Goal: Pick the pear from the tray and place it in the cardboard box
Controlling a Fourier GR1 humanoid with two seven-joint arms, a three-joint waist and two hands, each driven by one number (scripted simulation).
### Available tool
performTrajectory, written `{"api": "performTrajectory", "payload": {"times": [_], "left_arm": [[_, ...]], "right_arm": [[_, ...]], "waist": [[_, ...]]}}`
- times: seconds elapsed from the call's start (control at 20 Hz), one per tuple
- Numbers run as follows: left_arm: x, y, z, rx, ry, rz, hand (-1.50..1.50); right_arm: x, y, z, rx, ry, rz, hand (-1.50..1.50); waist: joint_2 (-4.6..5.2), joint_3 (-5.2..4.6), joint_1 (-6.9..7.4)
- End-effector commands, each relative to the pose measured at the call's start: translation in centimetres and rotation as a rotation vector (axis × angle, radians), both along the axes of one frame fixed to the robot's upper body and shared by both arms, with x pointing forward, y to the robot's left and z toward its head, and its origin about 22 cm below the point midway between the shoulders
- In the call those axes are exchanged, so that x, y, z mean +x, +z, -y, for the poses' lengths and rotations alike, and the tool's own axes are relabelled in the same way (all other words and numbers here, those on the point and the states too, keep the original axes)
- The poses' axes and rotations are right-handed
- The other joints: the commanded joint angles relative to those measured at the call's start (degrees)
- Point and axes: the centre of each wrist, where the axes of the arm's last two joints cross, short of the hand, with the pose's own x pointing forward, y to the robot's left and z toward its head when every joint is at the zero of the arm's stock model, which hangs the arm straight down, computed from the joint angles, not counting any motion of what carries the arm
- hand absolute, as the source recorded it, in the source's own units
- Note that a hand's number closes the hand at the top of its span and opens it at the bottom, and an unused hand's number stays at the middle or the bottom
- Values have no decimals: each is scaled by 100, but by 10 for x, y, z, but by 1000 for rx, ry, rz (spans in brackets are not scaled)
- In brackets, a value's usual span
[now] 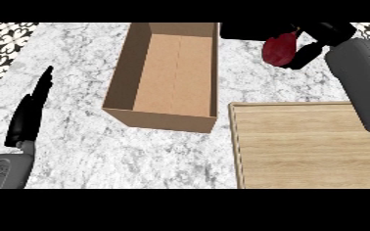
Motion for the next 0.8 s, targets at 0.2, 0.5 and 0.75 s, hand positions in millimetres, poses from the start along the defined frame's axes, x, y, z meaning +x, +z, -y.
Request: {"api": "performTrajectory", "payload": {"times": [0.2, 0.5, 0.75], "left_arm": [[-21, -3, -12, 11, 23, -20, 0], [-4, 0, -6, 20, 35, -20, 0], [-1, -5, -9, 8, 34, -22, 0]], "right_arm": [[25, 36, -68, 117, 195, 6, 150], [27, 29, -129, 201, 283, -157, 150], [24, 63, -199, 231, 281, -224, 150]], "waist": [[-79, -7, -120], [-94, -10, -268], [-81, -15, -235]]}}
